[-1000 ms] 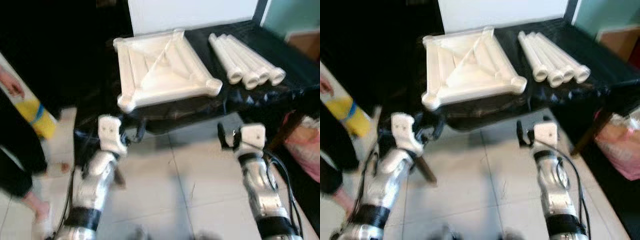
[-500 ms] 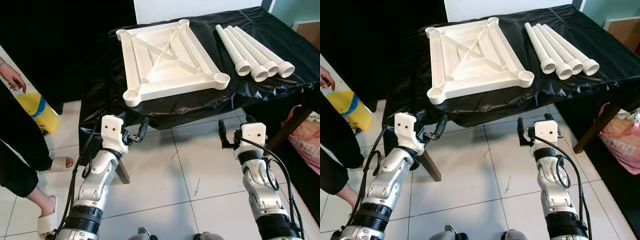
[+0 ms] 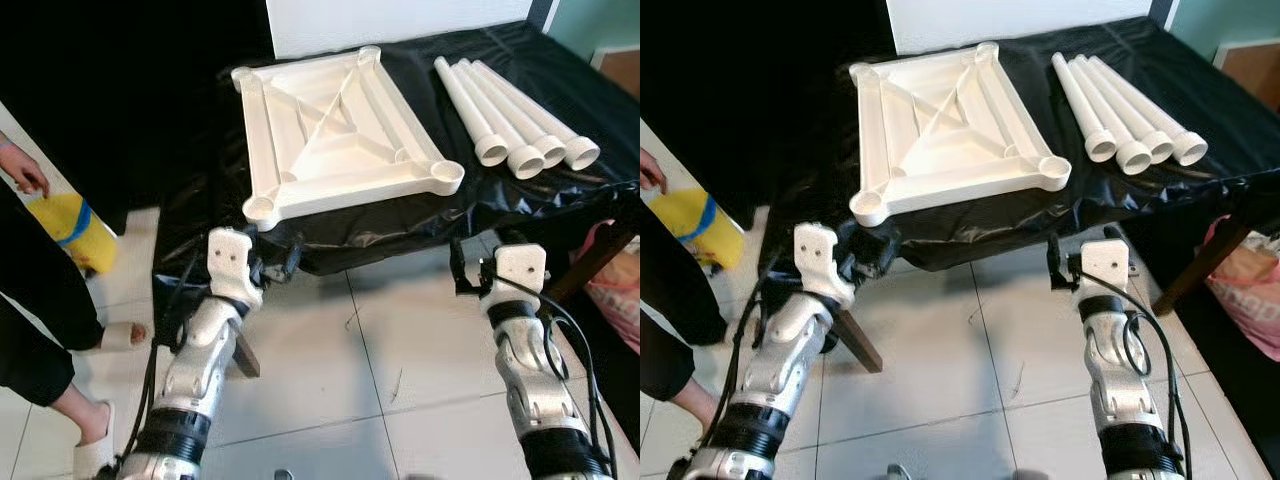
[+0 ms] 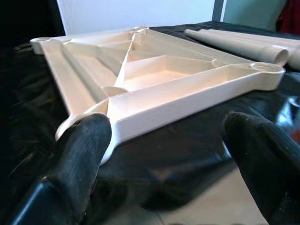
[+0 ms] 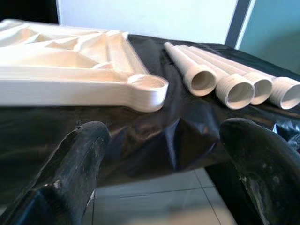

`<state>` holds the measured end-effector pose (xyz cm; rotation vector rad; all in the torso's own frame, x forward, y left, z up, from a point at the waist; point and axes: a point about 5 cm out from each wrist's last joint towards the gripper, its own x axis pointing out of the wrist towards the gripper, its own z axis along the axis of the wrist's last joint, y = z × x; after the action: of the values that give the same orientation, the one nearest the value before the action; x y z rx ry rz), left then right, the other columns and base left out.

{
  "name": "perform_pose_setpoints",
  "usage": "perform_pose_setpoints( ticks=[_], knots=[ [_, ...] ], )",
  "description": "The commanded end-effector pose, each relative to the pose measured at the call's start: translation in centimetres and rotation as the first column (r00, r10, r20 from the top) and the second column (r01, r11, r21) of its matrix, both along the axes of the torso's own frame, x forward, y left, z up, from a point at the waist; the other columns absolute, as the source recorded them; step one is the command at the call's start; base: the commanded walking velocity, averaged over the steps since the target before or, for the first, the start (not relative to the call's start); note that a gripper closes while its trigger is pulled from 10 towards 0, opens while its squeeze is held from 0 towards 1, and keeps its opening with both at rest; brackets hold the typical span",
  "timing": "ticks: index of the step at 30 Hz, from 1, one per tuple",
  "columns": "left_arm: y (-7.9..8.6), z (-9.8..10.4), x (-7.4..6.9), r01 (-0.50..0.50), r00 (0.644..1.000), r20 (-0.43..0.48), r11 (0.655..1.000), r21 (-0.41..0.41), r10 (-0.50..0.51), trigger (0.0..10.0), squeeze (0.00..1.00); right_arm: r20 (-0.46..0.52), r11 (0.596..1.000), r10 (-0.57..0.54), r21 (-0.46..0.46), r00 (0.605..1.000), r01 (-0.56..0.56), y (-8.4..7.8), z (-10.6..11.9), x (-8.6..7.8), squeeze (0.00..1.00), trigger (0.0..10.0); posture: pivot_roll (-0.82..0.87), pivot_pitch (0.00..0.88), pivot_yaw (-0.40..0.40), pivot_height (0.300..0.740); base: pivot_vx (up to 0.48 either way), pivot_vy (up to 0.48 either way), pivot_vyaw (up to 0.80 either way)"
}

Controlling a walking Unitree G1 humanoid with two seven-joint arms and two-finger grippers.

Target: Building children table

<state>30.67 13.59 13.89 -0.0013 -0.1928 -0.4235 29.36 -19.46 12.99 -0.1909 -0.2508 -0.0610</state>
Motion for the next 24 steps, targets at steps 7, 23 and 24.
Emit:
perform_pose_setpoints(
  ticks=[7,23,24],
  knots=[
    [-0.94,0.34,0.09,0.089,0.996,0.019,0.996,0.002,-0.089,10.0,0.00,-0.001,1.000,-0.013,-0.004,1.000,0.013,-0.55,-0.05,-0.02,0.00,10.0,-0.07,0.050,0.057,0.740,0.386,0.000,0.00],
    [-1.09,0.26,0.26,0.087,0.996,0.017,0.996,-0.005,-0.087,10.0,0.00,0.002,1.000,-0.011,-0.010,1.000,0.011,-0.58,0.06,0.16,0.00,10.0,-0.08,0.040,0.053,0.740,0.349,0.000,0.00],
    [-1.08,0.25,0.27,0.088,0.996,0.017,0.996,-0.005,-0.088,10.0,0.00,0.003,1.000,-0.011,-0.010,1.000,0.011,-0.58,0.06,0.16,0.00,10.0,-0.08,0.040,0.053,0.740,0.304,0.000,0.00]
  ],
)
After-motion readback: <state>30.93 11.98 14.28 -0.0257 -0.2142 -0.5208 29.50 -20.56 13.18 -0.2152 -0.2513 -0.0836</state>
